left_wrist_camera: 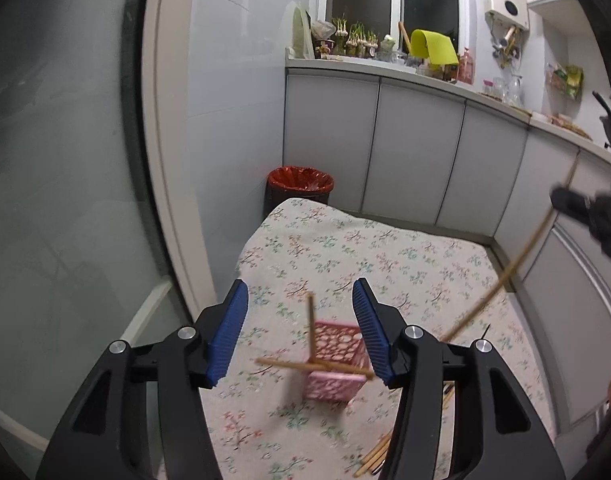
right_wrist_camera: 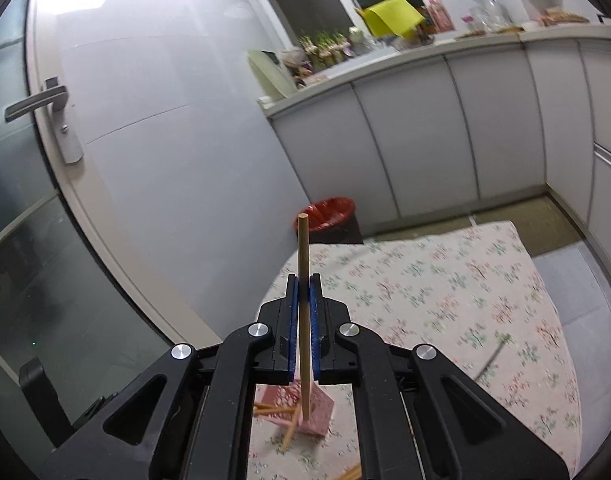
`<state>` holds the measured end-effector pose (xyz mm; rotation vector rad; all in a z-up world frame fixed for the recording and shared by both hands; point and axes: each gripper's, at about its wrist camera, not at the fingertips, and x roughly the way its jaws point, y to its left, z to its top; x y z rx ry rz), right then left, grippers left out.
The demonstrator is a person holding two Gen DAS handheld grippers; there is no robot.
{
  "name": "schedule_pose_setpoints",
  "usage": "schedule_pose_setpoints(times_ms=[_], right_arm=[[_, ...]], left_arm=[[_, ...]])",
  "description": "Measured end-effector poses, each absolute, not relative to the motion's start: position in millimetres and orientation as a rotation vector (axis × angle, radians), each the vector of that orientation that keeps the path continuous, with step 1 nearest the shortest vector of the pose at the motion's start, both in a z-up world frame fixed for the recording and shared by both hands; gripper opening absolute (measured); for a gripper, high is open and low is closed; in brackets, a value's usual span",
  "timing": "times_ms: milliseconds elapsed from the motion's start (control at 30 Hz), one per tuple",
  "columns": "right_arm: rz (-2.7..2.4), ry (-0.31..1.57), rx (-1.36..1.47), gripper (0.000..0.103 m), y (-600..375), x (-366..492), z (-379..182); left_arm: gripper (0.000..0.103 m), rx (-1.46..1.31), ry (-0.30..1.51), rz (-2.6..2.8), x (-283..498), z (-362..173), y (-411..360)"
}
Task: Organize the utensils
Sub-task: 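Open both grippers to release the chopsticks into the basket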
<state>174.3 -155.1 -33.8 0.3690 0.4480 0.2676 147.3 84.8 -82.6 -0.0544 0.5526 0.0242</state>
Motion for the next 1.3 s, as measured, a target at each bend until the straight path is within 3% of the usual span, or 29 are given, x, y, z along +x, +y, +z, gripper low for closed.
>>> schedule_pose_setpoints(times_ms=[467, 567, 633, 733, 800, 1300], right_arm=[[0.337, 0.469, 0.273, 0.005, -112.8, 214.2, -76.6], [0.341, 0.495, 0.271, 0.016, -112.2, 215.9, -81.7], [0.345, 0.495, 0.299, 0.033, -118.5, 212.4, -79.0], [0.337, 0.494, 0.328, 0.035, -131.5, 204.8, -72.2], [0.313, 0.498, 0.332, 0.037, -140.0, 197.8, -68.7], [0.092, 0.648, 0.359, 0.074, -234.2, 139.5, -99.8]], left_arm=[[0.055, -0.093, 0.581, 0.053, 140.8, -86.3, 106.8], [0.055, -0.082, 0.582, 0.053, 142.5, -86.5, 105.5], [0.055, -0.08, 0.587, 0.052, 142.6, -87.1, 104.6], [0.065, -0.088, 0.599, 0.032, 142.3, -87.0, 102.2], [0.065, -0.088, 0.603, 0.02, 140.8, -85.9, 100.2], [0.082, -0.02, 0.636, -0.152, 105.0, -82.3, 59.8]])
